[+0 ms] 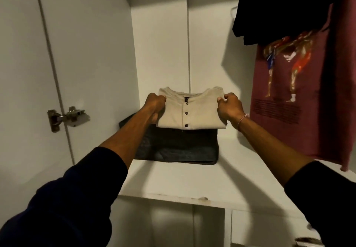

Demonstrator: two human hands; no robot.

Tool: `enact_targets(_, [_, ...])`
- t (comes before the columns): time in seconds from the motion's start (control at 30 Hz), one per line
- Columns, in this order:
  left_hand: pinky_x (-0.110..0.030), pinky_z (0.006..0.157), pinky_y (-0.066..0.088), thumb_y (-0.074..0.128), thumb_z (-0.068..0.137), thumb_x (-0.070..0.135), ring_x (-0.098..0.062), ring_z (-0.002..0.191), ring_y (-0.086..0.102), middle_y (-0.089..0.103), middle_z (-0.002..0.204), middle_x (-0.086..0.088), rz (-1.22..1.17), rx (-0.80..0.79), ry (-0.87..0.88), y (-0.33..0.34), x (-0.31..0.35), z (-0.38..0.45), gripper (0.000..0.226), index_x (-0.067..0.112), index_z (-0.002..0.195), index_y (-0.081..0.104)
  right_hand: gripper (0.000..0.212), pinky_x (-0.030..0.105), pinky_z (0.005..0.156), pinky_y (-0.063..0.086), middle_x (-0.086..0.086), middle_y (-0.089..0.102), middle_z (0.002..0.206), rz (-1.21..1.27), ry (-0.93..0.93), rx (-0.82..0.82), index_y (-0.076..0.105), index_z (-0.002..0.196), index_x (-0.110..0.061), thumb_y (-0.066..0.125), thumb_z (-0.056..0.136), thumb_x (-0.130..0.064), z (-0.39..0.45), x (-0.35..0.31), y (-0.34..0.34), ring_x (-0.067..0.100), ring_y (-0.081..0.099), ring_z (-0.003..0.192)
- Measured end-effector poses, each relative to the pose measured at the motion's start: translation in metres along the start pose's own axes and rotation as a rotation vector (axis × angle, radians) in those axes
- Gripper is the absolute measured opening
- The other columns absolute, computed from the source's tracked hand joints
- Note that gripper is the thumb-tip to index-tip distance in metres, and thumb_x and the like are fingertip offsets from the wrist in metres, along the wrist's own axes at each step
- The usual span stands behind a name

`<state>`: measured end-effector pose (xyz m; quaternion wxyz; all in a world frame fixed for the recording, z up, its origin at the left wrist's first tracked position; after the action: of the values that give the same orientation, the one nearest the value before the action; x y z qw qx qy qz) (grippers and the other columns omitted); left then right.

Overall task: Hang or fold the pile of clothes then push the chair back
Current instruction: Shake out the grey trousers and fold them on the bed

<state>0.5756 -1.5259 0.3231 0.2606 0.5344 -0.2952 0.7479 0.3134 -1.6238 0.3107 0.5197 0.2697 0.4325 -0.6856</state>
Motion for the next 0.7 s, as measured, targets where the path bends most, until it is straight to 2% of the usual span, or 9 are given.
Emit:
enact_targets(0.1, [-0.033,0.084,0.051,0.048,0.101,0.011,-0.025,0.102,0.058,0.056,0.13,-0.016,-0.005,-0.026,-0.028,0.009,-0.012,0.057,0.042,-0.005,0.14,0.043,0.037,0.03,0.085,0.039,0.016,0.058,0.133,-0.028,0.029,-0.023,0.051,0.133,-0.004,0.048,0.104,-0.027,0.05,0.007,0.044,0.034,0.055,0.119])
enact_targets(0.23, [-0.032,0.07,0.049,0.043,0.097,-0.002,-0.02,0.076,0.055,0.058,0.1,-0.014,0.038,-0.052,-0.109,0.023,-0.038,0.127,0.033,-0.011,0.129,0.049,0.042,0.029,0.086,0.039,0.018,0.054,0.137,-0.125,0.096,-0.08,0.047,0.135,-0.001,0.051,0.102,-0.026,0.111,0.024,0.104,0.035,0.053,0.123])
enact_targets(0.3, [-0.035,0.08,0.047,0.037,0.094,-0.012,-0.026,0.087,0.057,0.058,0.109,-0.016,0.095,-0.088,-0.133,0.03,-0.052,0.157,0.039,-0.015,0.13,0.048,0.045,0.029,0.088,0.042,0.02,0.053,0.138,-0.202,0.125,-0.132,0.046,0.136,0.002,0.055,0.1,-0.024,0.134,0.034,0.131,0.036,0.054,0.124])
enact_targets(0.4, [-0.051,0.108,0.037,0.034,0.089,-0.02,-0.043,0.129,0.045,0.043,0.142,-0.029,0.307,-0.171,-0.258,0.046,-0.084,0.199,0.052,-0.011,0.139,0.046,0.043,0.029,0.074,0.048,0.018,0.061,0.122,-0.333,0.185,-0.315,0.053,0.125,0.009,0.068,0.091,-0.012,0.155,0.054,0.167,0.032,0.062,0.109])
enact_targets(0.5, [-0.059,0.111,0.035,0.036,0.097,-0.009,-0.048,0.132,0.043,0.042,0.146,-0.03,0.488,-0.312,-0.371,0.06,-0.125,0.227,0.044,-0.007,0.14,0.044,0.02,0.035,0.045,0.053,0.019,0.057,0.097,-0.421,0.262,-0.55,0.054,0.107,0.005,0.065,0.092,-0.001,0.161,0.085,0.204,0.03,0.06,0.078])
enact_targets(0.53, [-0.057,0.112,0.035,0.036,0.1,-0.004,-0.047,0.134,0.042,0.042,0.146,-0.03,0.505,-0.344,-0.397,0.063,-0.137,0.231,0.043,-0.006,0.142,0.042,0.014,0.04,0.044,0.056,0.022,0.055,0.096,-0.392,0.301,-0.606,0.053,0.104,0.005,0.062,0.094,0.0,0.16,0.094,0.212,0.033,0.059,0.075])
enact_targets(0.57, [-0.057,0.114,0.033,0.034,0.103,0.001,-0.045,0.136,0.04,0.041,0.148,-0.029,0.49,-0.386,-0.441,0.068,-0.152,0.237,0.043,-0.005,0.146,0.039,0.013,0.044,0.054,0.059,0.024,0.056,0.098,-0.435,0.292,-0.686,0.055,0.103,0.006,0.061,0.096,-0.003,0.157,0.104,0.221,0.036,0.059,0.078])
enact_targets(0.63, [-0.059,0.114,0.029,0.029,0.108,0.009,-0.041,0.138,0.04,0.042,0.148,-0.026,0.428,-0.456,-0.579,0.078,-0.179,0.246,0.043,-0.003,0.148,0.034,0.03,0.036,0.09,0.053,0.026,0.063,0.114,-0.511,0.259,-0.828,0.064,0.111,0.006,0.066,0.096,-0.02,0.162,0.124,0.236,0.04,0.062,0.1])
enact_targets(0.7, [-0.061,0.114,0.029,0.03,0.108,0.012,-0.039,0.137,0.042,0.05,0.142,-0.022,0.33,-0.501,-0.695,0.089,-0.199,0.25,0.041,-0.002,0.147,0.036,0.044,0.025,0.099,0.041,0.019,0.061,0.131,-0.582,0.245,-0.897,0.061,0.126,0.006,0.064,0.097,-0.027,0.158,0.145,0.232,0.027,0.065,0.111])
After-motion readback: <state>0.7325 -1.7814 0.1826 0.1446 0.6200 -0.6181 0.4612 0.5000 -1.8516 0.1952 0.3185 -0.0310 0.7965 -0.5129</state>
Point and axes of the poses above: each hand's wrist, its own z-axis towards the middle knuckle, its own y-axis out of the palm, x = y × z, the point moved 6 cm from there along z, towards the middle knuckle
